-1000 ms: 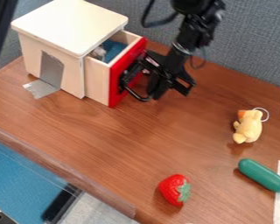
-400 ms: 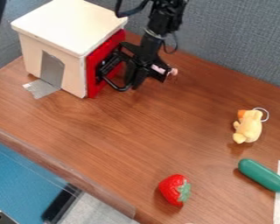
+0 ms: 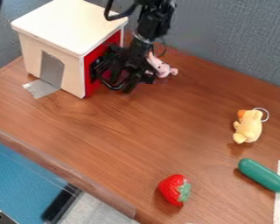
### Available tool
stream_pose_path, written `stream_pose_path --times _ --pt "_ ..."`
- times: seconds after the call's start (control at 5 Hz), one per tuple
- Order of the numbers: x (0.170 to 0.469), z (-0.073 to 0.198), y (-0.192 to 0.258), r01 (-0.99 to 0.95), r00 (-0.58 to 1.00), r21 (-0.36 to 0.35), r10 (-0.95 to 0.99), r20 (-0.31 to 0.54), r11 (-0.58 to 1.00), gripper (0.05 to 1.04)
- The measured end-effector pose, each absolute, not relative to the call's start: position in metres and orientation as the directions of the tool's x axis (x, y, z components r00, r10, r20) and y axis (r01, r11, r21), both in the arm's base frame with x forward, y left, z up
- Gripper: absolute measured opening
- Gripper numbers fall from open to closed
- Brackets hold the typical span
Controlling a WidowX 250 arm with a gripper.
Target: Close the drawer
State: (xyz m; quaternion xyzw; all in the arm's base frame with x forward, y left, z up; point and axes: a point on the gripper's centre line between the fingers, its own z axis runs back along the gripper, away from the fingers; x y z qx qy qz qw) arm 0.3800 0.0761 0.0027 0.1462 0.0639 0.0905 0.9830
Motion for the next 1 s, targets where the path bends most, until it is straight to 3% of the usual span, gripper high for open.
stream_pose_path --times 0.2,0.4,0.8,1.0 --pt "0.389 0.029 0.052 -0.102 0.993 0.332 0.115 -0.019 0.938 0.939" --pt "0.399 0.055 0.012 -0.033 0.998 0.32 0.012 0.067 0.947 1.004" --pt "0.401 0.079 -0.011 -0.019 0.991 0.263 -0.017 0.134 0.965 1.001" --pt "0.397 0.095 -0.004 -0.097 0.981 0.13 0.072 0.178 0.987 1.001"
